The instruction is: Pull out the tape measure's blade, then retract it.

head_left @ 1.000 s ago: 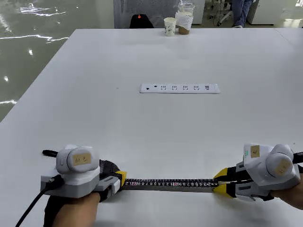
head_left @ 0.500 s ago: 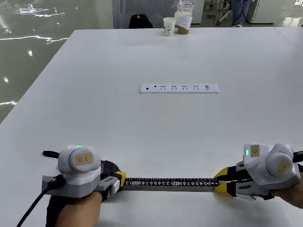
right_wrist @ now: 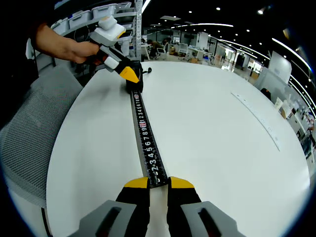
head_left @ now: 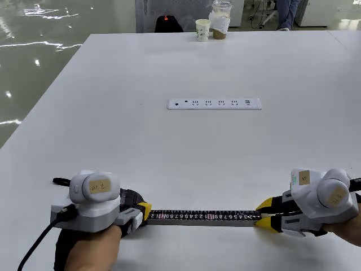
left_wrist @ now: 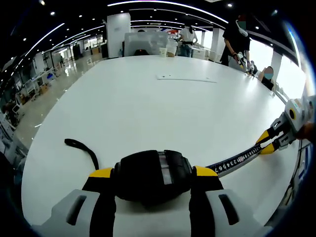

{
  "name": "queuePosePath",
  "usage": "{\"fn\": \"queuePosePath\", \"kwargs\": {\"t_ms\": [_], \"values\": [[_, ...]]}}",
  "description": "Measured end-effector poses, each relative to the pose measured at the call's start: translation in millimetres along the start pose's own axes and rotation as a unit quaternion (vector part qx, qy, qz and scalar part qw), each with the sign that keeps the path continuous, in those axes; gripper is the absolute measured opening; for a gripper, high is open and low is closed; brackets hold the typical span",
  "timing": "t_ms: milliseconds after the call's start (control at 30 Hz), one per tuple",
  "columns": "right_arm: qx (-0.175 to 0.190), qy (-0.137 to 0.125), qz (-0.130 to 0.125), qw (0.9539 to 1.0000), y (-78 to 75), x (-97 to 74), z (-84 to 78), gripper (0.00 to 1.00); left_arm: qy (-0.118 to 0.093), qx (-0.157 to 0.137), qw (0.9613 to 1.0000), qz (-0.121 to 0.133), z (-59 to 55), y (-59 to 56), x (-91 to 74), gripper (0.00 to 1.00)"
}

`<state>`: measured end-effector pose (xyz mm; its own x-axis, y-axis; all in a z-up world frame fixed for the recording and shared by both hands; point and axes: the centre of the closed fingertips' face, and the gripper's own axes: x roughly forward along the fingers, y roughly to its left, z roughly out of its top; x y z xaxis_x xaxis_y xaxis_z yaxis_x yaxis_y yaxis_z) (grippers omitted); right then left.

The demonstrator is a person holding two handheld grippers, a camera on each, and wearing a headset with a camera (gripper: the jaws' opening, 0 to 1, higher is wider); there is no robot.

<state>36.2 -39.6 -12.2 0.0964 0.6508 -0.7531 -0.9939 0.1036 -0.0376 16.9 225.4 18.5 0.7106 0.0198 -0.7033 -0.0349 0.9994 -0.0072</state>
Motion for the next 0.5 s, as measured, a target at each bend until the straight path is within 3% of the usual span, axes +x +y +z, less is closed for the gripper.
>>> {"fn": "queuePosePath", "kwargs": {"t_ms": [500], "values": [[-0.001,0.003,0.000,1.0000,0.6,-0.2,0.6,0.09,-0.003,-0.002,1.0000,-0.006,-0.1,0.8,-0.3,0.54]]}}
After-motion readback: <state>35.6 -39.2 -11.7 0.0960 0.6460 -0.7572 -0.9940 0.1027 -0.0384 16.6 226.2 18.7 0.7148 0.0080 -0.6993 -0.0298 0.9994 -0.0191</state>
